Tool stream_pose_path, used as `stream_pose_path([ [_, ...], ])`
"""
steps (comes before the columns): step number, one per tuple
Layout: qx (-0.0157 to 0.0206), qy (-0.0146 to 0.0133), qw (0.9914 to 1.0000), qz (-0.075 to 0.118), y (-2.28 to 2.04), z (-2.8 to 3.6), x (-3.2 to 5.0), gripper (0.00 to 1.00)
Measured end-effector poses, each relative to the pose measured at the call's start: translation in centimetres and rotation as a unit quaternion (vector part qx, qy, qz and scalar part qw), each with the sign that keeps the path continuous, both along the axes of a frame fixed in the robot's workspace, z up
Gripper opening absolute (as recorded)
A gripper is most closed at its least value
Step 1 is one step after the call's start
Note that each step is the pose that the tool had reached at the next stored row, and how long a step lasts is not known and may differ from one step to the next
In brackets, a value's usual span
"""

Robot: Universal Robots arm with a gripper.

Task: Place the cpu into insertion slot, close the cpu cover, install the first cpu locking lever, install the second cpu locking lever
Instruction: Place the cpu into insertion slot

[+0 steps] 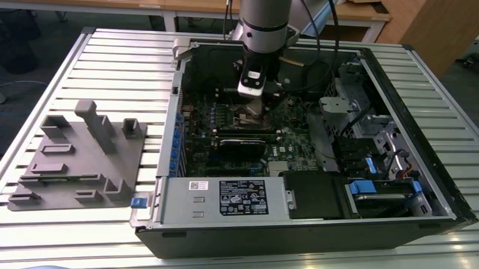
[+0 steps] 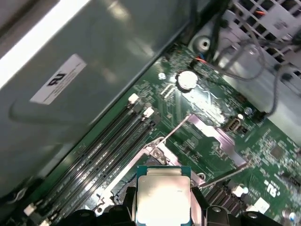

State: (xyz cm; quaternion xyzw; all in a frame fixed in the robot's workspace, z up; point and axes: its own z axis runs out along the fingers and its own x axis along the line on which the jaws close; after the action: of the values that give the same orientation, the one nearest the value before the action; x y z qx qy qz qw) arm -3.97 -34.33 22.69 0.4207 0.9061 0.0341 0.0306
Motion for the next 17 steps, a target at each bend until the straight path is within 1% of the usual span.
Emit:
stream_pose_path([
  [2,0.0000,0.0000,0.99984,-0.018,0.00,-0.01,0.00,0.54],
  [4,0.0000,0.0000,0.99935,-0.036,0.00,-0.01,0.00,0.54],
  [5,0.0000,0.0000,0.99899,-0.045,0.00,-0.02,0.00,0.54],
  [7,0.0000,0.0000,0.99797,-0.064,0.00,-0.02,0.00,0.54],
  [10,0.0000,0.0000,0.99588,-0.091,0.00,-0.02,0.00,0.54],
  [11,0.0000,0.0000,0.99503,-0.100,0.00,-0.02,0.00,0.54],
  [14,0.0000,0.0000,0.99189,-0.127,0.00,-0.03,0.00,0.54],
  [15,0.0000,0.0000,0.99117,-0.133,-0.01,-0.02,0.00,0.54],
  [17,-0.0001,0.0000,0.99101,-0.134,-0.01,-0.02,0.00,0.54],
])
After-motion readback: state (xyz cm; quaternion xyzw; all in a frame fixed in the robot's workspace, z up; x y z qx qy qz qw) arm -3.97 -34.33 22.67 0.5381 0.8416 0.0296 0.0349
